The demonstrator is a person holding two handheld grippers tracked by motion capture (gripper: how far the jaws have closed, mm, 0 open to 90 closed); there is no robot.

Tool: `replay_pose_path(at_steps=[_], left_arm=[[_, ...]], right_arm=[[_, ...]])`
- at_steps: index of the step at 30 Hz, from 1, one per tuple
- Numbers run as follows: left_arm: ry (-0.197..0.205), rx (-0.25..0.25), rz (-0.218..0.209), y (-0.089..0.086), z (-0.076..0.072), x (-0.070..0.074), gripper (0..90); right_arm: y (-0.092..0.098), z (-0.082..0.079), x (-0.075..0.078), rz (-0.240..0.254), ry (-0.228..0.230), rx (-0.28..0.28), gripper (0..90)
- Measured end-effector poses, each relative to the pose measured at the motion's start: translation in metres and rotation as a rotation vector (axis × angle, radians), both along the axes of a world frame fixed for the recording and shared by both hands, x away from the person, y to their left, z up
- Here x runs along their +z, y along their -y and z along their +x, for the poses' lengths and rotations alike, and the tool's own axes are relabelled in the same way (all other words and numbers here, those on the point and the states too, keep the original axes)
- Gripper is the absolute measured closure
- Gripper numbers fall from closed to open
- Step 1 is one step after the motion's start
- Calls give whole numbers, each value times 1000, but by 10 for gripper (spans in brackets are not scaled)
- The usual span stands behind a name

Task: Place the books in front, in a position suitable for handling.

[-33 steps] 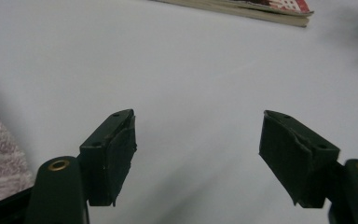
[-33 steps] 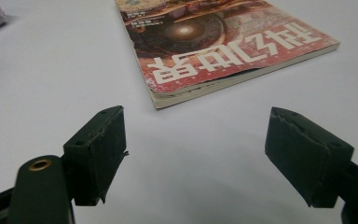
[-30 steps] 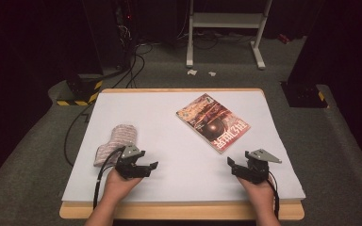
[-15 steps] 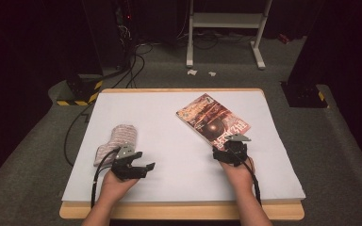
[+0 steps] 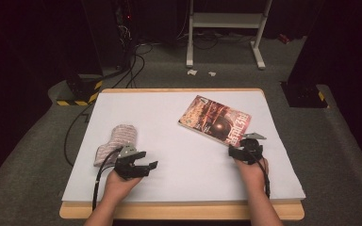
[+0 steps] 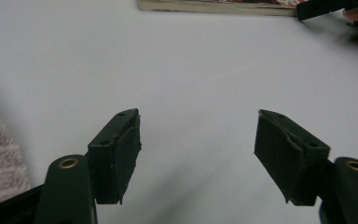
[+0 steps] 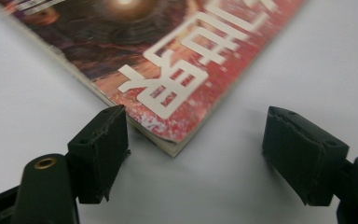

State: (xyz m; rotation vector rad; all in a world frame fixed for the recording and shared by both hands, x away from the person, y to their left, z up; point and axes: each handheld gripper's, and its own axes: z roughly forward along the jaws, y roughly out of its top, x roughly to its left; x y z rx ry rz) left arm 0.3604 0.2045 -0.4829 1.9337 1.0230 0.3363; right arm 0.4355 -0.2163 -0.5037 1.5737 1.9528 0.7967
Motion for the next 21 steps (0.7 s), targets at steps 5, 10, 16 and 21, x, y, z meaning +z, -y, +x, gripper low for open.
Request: replay_pose_path(at_steps=[5,10,16,21], left_arm=[[-6,24,-36,17,17,-2,330],[-16,44,20,51,55,-7,326],[-29,40,40,85,100,-6,328],[-32,65,36,110,134,-9,337]], right_arm=[[35,9,1,9,0,-83,239],[47,0,11,47,42,-48,299],[41,-4,23,84,98,11,328],[33,11,17,85,75,37,329]])
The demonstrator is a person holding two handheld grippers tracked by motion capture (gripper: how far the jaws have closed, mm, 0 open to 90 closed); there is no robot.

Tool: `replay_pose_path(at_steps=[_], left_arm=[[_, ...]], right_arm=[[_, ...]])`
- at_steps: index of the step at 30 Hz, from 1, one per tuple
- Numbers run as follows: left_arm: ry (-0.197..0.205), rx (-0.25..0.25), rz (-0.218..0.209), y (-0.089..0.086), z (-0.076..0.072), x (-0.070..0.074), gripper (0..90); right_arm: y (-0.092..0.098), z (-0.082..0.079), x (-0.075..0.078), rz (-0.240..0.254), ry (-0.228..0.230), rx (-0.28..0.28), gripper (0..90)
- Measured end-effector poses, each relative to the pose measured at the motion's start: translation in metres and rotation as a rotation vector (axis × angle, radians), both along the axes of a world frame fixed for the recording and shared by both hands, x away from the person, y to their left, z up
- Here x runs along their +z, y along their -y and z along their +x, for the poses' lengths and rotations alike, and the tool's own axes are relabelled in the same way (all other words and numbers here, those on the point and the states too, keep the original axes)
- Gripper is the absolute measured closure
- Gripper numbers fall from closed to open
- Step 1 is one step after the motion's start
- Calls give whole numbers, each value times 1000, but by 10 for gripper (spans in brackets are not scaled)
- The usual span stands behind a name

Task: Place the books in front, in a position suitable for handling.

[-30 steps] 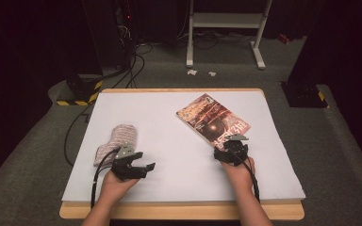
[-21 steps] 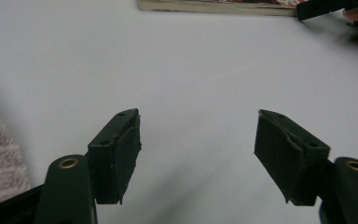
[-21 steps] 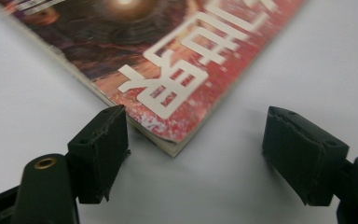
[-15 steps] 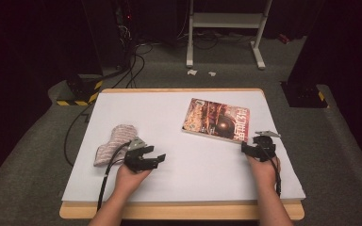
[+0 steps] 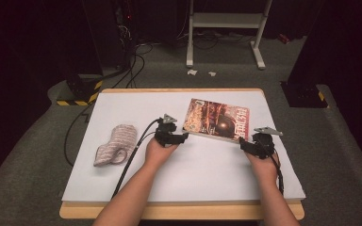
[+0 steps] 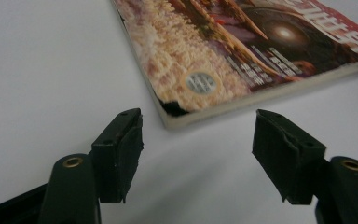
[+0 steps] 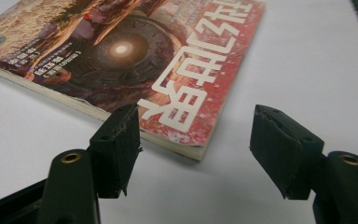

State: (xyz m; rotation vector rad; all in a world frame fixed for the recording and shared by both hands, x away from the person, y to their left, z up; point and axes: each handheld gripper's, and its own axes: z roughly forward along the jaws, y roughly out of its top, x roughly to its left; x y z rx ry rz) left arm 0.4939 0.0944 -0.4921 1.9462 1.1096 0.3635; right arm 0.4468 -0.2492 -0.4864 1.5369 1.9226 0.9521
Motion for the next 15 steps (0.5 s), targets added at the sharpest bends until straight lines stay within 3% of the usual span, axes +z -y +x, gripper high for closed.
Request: replay_pose_path(at_steps=[6,8,15], left_arm=[[-27,44,6,17,24,-5,363],[-68,49,10,24,33,-10,396],[-94,54,18,23,35,-9,432]], right_arm=[[-3,16,-6,46,-28,13,302],[-6,22,-11,33,-73,10,278],[-7,23,-15,45,-81,6,309]])
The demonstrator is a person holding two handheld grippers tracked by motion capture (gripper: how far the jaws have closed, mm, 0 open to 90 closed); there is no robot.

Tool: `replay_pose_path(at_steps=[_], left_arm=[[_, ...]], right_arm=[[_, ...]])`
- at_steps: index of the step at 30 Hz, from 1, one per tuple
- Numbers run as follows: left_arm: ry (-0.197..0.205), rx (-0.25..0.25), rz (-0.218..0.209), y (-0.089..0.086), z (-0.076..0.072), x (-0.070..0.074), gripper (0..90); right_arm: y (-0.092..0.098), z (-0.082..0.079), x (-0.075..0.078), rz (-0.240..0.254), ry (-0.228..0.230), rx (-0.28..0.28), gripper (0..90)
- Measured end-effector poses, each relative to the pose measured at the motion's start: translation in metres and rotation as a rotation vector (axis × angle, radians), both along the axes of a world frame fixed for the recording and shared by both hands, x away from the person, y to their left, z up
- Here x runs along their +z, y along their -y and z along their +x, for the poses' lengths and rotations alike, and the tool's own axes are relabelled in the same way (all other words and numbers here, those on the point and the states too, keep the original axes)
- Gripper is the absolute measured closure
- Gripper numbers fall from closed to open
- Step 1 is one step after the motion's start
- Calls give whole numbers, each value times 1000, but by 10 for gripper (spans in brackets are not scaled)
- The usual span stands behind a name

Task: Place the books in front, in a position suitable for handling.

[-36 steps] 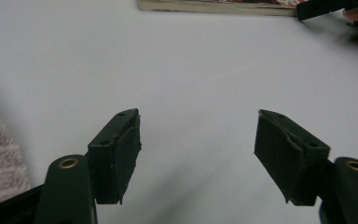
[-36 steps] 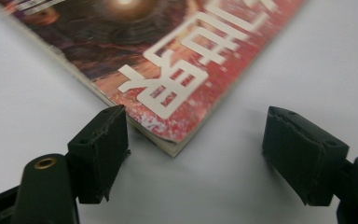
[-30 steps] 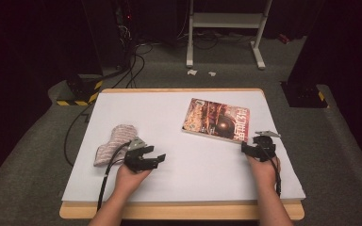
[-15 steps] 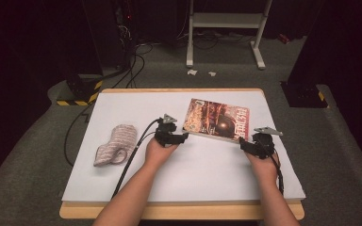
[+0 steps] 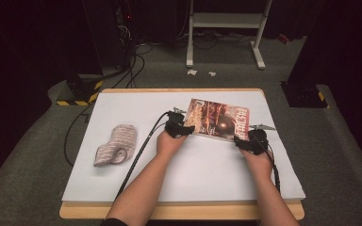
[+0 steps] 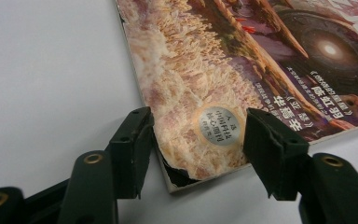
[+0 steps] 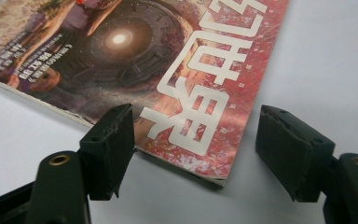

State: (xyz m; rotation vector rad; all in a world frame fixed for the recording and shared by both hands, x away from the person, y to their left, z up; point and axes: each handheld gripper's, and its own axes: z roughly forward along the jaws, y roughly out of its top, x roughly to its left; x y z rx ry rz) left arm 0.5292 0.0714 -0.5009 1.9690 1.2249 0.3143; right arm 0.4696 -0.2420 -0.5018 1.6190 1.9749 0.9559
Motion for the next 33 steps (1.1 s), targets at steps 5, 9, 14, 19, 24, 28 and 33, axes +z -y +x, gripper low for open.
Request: replay_pose_path(at_steps=[5,9,14,19,24,28,33], left_arm=[[15,-6,20,0,-6,0,455],[22,-21,38,-5,-15,2,508],[29,-40,54,-18,-34,3,519],[32,-50,48,-34,-57,1,522],[33,-54,63,-46,-79,2,527],[33,-65,65,-59,-97,2,538],[39,-63,49,-76,-131,0,540]], right_arm=[[-2,-2,-1,14,12,-20,343],[-4,-7,0,9,10,-17,367],[-9,-16,1,10,3,9,390],[-20,-33,0,2,12,33,392],[-33,-51,1,-21,17,54,399],[-44,-66,2,-57,26,85,412],[-55,-88,1,-44,32,118,413]])
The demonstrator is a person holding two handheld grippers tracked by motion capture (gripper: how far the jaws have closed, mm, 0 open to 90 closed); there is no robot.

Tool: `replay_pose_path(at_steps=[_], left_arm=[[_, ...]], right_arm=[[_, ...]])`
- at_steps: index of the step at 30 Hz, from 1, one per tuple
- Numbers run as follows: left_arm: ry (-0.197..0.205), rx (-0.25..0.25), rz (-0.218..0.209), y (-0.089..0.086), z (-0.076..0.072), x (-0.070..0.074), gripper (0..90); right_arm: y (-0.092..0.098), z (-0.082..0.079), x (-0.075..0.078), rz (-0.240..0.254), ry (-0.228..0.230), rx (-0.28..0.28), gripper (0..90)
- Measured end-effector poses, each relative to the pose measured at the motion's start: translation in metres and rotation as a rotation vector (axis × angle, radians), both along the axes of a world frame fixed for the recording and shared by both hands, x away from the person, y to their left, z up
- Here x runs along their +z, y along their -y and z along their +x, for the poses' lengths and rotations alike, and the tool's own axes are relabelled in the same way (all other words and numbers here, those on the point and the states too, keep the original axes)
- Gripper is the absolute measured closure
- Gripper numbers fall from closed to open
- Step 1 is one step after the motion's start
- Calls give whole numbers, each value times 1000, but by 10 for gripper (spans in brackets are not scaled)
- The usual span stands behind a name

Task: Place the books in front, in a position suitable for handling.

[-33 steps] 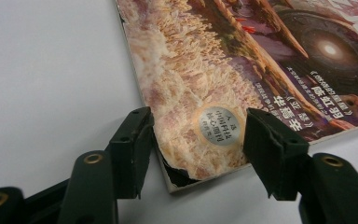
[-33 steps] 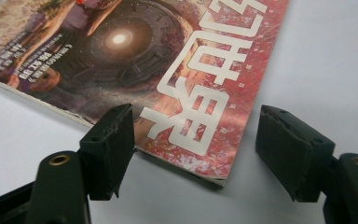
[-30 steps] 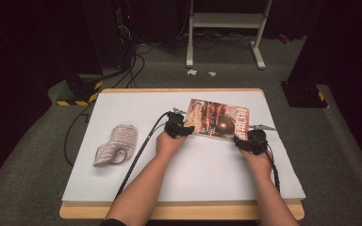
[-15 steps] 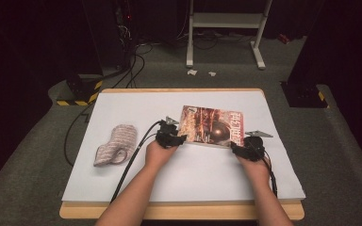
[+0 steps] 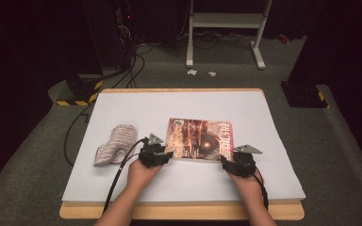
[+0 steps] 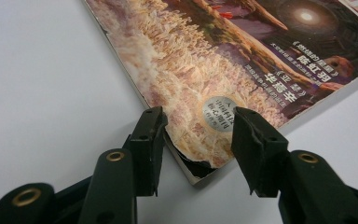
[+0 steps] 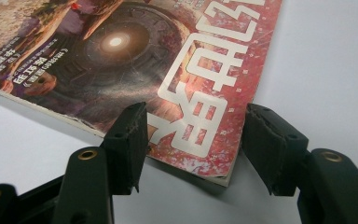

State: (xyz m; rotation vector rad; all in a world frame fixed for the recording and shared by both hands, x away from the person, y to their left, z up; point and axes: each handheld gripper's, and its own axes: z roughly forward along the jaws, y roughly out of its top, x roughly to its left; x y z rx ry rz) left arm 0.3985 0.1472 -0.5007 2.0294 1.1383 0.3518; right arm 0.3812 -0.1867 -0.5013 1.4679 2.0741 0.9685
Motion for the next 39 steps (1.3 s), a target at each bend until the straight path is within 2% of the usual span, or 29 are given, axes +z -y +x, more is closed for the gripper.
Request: replay_pose_path(at_steps=[1,2,3,4,5,6,9,12,15,17,21,22,24,26,30,31,32,34,36,39], left_arm=[[0,0,0,0,0,0,540],[1,6,-14,-6,-13,-1,540],[1,6,-14,-6,-13,-1,540],[10,3,-11,-11,-25,-2,539],[10,3,-11,-11,-25,-2,540],[11,-1,-4,-13,-32,-1,540],[19,-15,15,-17,-44,-1,540],[27,-35,9,-23,-56,-2,540],[33,-50,11,-25,-57,-2,543],[10,-64,4,-27,-57,0,549],[8,-71,10,-26,-59,-2,531],[9,-68,10,-26,-59,-2,529],[8,-70,14,-25,-60,-2,531],[14,-72,27,-23,-62,-2,531],[18,-76,32,-21,-65,-2,532],[19,-81,33,-19,-67,-3,532],[19,-81,33,-19,-67,-3,535],[13,-100,23,-17,-69,-2,544],[4,-108,14,-16,-70,-2,546],[2,-130,13,-13,-72,-1,542]], right_arm=[[0,0,0,0,0,0,413],[-4,-9,-1,9,3,8,413],[-4,-9,-1,9,3,8,413],[-7,-18,-2,10,5,17,413],[-7,-18,-2,10,5,17,413],[-9,-21,-1,7,6,21,413],[-16,-37,0,-20,12,41,416],[-15,-45,-1,-6,4,63,421],[-14,-47,-2,9,4,70,422],[-13,-48,-1,5,3,80,422],[-11,-48,0,20,-3,90,410],[-9,-52,2,37,5,99,381],[-9,-53,2,35,7,102,369],[-11,-59,0,3,4,116,339],[-11,-59,0,-19,11,103,340],[-11,-57,0,-44,18,82,350],[-11,-57,0,-44,18,82,350],[-10,-53,-2,-79,16,70,358],[-9,-52,-3,-88,14,66,360],[-4,-39,-2,-73,-8,40,349]])
